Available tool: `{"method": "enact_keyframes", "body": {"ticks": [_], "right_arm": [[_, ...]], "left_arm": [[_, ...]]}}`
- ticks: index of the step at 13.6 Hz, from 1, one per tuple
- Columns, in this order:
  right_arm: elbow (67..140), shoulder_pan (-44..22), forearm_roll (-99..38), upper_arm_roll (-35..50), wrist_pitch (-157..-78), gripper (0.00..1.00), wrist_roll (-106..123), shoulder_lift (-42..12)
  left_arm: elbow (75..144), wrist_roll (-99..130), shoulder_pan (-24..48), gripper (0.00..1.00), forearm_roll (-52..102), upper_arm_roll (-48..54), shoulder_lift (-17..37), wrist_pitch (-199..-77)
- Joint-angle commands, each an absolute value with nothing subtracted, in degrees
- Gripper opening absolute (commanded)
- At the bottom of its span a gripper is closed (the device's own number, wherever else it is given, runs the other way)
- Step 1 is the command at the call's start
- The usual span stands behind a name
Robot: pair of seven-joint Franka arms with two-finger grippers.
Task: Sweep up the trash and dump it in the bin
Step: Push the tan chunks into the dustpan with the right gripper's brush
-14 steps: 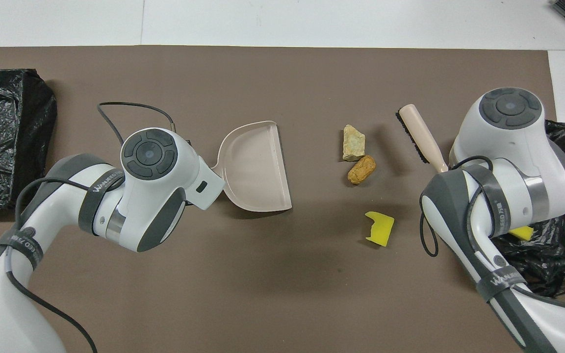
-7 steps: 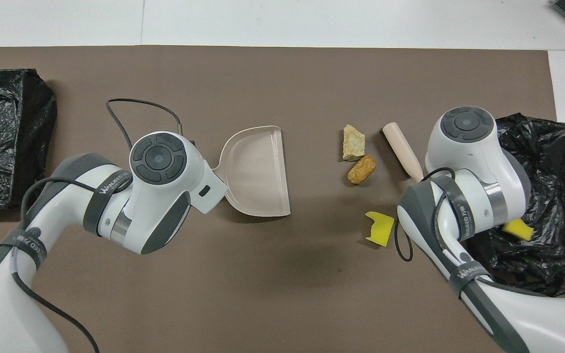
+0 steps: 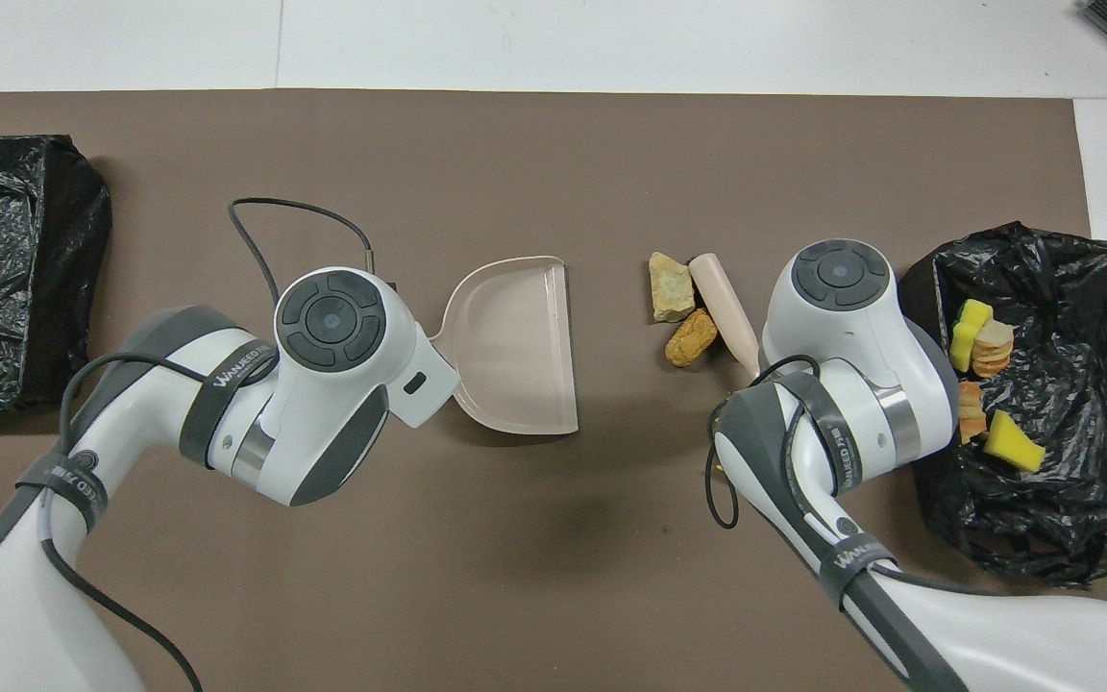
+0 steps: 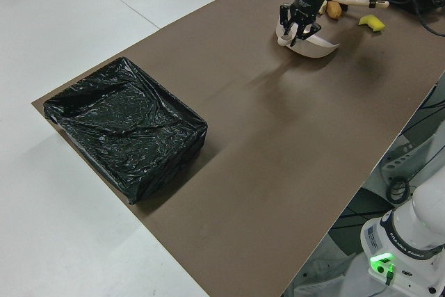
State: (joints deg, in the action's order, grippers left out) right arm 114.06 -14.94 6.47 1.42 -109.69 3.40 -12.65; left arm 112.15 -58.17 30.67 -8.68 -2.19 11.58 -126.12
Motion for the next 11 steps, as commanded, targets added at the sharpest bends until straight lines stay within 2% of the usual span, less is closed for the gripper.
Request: {"method": "enact_keyframes", "body": {"ticks": [1,11], "right_arm": [[114.52,-16.69,2.56,1.58,-111.88,0.00,2.99,-13.09],[114.35,-26.01,-18.07,1.67,-117.32,0.00,2.99,-12.74]], "left_arm": [[113.73,-56.60,31.46,0.00,-9.76,-2.46,10.55,-125.16],[113.73,-56.25,30.76,0.00,-9.49,-2.46,10.55,-125.59]]}}
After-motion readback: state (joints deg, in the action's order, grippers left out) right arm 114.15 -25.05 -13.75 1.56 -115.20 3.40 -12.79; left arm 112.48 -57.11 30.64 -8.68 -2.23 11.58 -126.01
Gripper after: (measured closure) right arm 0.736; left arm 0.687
